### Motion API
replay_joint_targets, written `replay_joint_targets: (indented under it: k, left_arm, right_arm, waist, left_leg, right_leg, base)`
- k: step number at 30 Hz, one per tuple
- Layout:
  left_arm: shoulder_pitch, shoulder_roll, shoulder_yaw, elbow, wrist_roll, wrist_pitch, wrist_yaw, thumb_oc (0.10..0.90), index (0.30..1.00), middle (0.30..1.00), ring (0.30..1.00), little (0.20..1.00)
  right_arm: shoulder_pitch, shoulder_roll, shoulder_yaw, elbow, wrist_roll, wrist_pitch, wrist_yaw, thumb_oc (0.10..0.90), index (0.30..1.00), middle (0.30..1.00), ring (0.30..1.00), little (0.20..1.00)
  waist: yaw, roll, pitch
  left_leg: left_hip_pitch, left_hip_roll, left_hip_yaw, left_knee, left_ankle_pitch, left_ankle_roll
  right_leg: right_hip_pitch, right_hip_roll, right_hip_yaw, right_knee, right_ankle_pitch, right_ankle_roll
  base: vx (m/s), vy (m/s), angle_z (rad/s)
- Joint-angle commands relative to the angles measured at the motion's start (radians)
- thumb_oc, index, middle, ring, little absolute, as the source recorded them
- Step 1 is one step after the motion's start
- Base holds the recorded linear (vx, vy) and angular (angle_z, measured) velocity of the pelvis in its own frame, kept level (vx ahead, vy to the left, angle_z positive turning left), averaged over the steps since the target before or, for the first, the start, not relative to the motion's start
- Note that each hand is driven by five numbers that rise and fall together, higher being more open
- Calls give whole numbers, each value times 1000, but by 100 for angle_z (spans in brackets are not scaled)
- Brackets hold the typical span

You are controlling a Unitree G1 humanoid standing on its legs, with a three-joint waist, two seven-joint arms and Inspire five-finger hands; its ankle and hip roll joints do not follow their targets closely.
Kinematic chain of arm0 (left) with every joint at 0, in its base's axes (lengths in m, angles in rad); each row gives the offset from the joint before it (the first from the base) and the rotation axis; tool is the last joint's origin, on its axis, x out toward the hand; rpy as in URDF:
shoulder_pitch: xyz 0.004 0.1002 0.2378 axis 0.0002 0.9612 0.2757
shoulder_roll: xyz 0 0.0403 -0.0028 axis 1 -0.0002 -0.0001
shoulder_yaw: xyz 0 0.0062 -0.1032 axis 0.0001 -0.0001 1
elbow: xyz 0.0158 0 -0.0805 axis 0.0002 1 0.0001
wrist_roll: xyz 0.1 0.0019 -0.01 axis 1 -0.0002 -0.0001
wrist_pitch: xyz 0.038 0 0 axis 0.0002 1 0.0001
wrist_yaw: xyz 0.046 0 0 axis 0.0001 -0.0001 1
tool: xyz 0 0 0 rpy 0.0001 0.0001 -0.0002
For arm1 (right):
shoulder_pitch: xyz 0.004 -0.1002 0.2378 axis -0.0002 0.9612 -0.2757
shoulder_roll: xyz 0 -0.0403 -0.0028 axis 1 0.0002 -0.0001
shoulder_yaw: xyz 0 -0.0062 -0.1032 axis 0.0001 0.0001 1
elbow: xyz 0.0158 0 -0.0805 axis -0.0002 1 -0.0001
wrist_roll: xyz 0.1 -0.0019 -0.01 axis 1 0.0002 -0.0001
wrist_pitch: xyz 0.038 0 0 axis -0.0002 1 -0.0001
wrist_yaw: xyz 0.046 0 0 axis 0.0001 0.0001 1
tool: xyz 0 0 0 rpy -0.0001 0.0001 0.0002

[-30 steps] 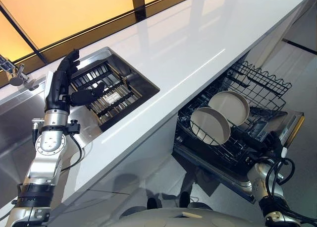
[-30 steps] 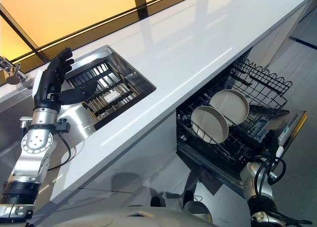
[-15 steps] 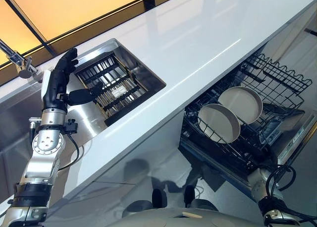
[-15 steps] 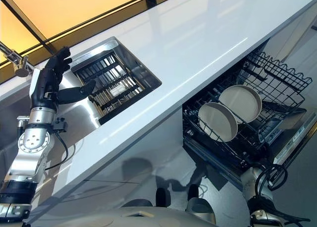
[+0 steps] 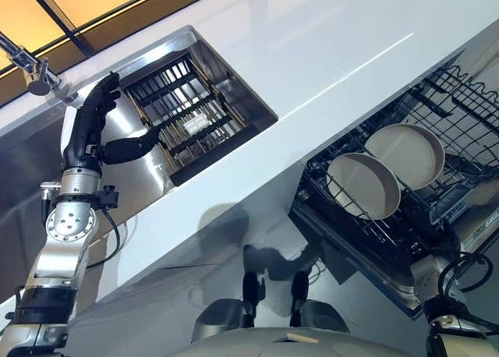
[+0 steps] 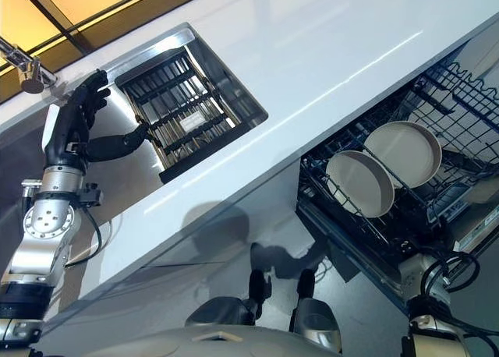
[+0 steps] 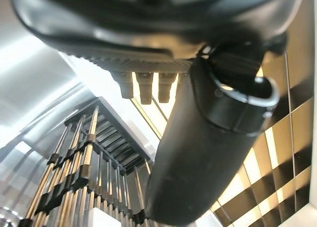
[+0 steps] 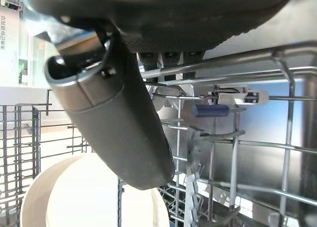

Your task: Pick up plates and place into dishwasher.

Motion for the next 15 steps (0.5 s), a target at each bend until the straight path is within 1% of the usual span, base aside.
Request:
replay_joint_targets:
  k: [1, 4, 5, 6, 7, 8, 9, 11, 15]
  left_arm:
    - [-90, 87, 68, -27, -42, -100, 65, 800, 900, 900, 900, 900]
    - [-107, 91, 69, -21, -49, -104, 71, 800, 900, 900, 900, 900]
    - [-117, 94, 67, -10, -54, -111, 69, 800, 900, 900, 900, 900]
    - [-133, 93, 62, -2, -55, -110, 61, 800, 900, 900, 900, 900]
    - [-138, 93, 60, 2, -55, -110, 59, 800, 900, 900, 900, 900]
    - [-149, 89, 52, 12, -51, -113, 49, 800, 900, 900, 900, 900]
    - [-155, 85, 45, 17, -46, -113, 41, 800, 900, 900, 900, 900]
    - [-162, 77, 35, 22, -34, -113, 31, 800, 900, 900, 900, 900]
    - [-163, 69, 21, 25, -30, -113, 24, 800, 900, 900, 900, 900]
  right_arm:
    - [-135, -120, 16, -107, -28, -158, 132, 800, 900, 900, 900, 900]
    - [-162, -109, 46, -163, -5, -165, 215, 800, 900, 900, 900, 900]
    - [-173, -104, 57, -173, 28, -160, 268, 800, 900, 900, 900, 900]
    - [-182, -90, 72, -196, 83, -143, 353, 800, 900, 900, 900, 900]
    - [-183, -87, 75, -201, 108, -131, 394, 800, 900, 900, 900, 900]
    - [-184, -69, 94, -218, 153, -120, 461, 800, 900, 900, 900, 900]
    - [-181, -55, 105, -236, 210, -94, 527, 800, 900, 900, 900, 900]
    - [-181, -35, 127, -268, 290, -64, 618, 800, 900, 900, 900, 900]
    - [-193, -5, 166, -323, 364, -41, 717, 800, 900, 900, 900, 900]
  waist:
    - [13, 1, -32]
    - [17, -2, -18]
    - [20, -3, -14]
    - [23, -5, -10]
    - [23, -7, -9]
    - [26, -9, -10]
    - [28, -11, -12]
    - [32, -13, -14]
    - [39, -11, -22]
  left_leg:
    - [-80, -31, 39, 102, -97, -33]
    - [-102, -29, 37, 108, -93, -33]
    - [-111, -27, 35, 114, -93, -33]
    - [-116, -26, 33, 120, -93, -33]
    - [-118, -27, 31, 122, -93, -32]
    - [-117, -25, 29, 124, -94, -31]
    - [-115, -26, 26, 126, -93, -31]
    - [-108, -28, 21, 123, -92, -30]
    - [-94, -32, 13, 112, -88, -28]
  right_leg:
    - [-79, 22, -23, 230, -209, 5]
    - [-94, 22, -21, 239, -215, 1]
    - [-101, 20, -25, 250, -220, -1]
    - [-107, 16, -29, 269, -226, -3]
    - [-110, 13, -31, 277, -230, -4]
    - [-111, 8, -36, 293, -237, -4]
    - [-111, 2, -43, 305, -242, -5]
    - [-108, -6, -53, 321, -248, -4]
    - [-97, -14, -66, 319, -249, -3]
  base:
    - [-37, -9, -6]
    - [-61, -12, -2]
    - [-58, -24, -1]
    - [-41, -25, 1]
    - [0, 0, 0]
    - [23, -6, 6]
    - [46, 1, 9]
    - [57, 12, 9]
    - [57, 46, 8]
